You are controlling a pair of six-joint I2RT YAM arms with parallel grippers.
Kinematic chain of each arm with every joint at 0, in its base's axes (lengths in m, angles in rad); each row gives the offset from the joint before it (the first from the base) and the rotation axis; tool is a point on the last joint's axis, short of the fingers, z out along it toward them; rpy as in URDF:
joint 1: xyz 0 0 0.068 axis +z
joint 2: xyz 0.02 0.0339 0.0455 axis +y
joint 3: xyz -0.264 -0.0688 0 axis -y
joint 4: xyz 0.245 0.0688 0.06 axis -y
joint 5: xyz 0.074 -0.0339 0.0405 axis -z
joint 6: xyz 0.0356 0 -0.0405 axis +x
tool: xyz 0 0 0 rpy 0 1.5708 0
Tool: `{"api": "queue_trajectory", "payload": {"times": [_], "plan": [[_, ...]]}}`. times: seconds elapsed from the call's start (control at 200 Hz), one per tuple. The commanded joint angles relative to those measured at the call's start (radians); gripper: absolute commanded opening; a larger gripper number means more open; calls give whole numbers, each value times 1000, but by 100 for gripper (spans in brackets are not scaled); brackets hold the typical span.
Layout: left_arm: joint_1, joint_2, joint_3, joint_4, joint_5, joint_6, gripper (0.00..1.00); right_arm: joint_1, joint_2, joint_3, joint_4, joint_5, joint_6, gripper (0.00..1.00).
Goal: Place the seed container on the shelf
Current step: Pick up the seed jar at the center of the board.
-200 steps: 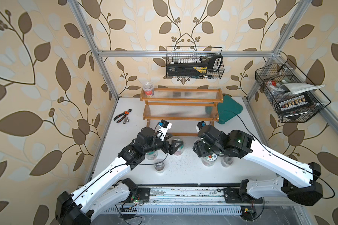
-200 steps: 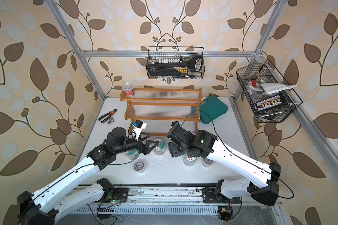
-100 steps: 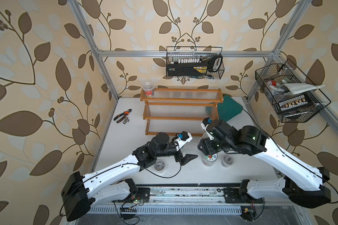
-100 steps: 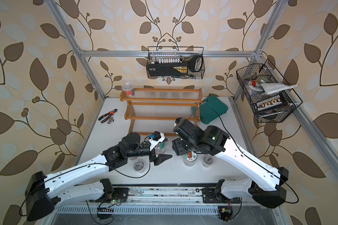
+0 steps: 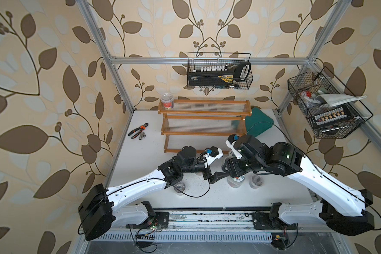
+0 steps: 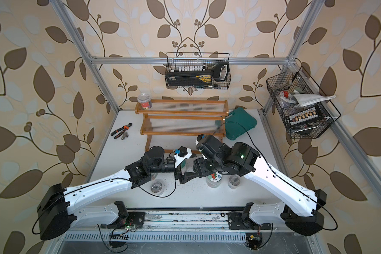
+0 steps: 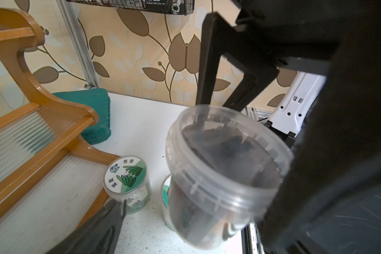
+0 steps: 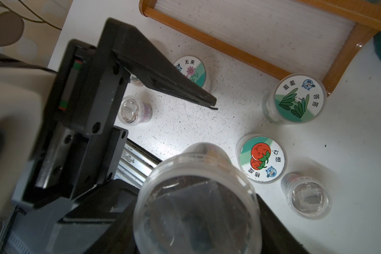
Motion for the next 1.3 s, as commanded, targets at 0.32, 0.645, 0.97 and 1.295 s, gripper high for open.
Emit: {"api": "queue_trajectory", "payload": {"times": [0.32, 0.645, 0.97, 1.295], "plan": [[-21, 31, -2, 187, 29, -4, 98, -2, -13, -27, 38, -31, -5, 56], [-24, 52, 2, 197, 33, -10, 90, -2, -18, -34, 47, -38, -4, 56], [-24, 57, 11, 186, 51, 0, 67, -10, -17, -36, 49, -41, -6, 58], [-24, 54, 13, 193, 49, -12, 52, -12, -30, -37, 50, -35, -10, 80]]}}
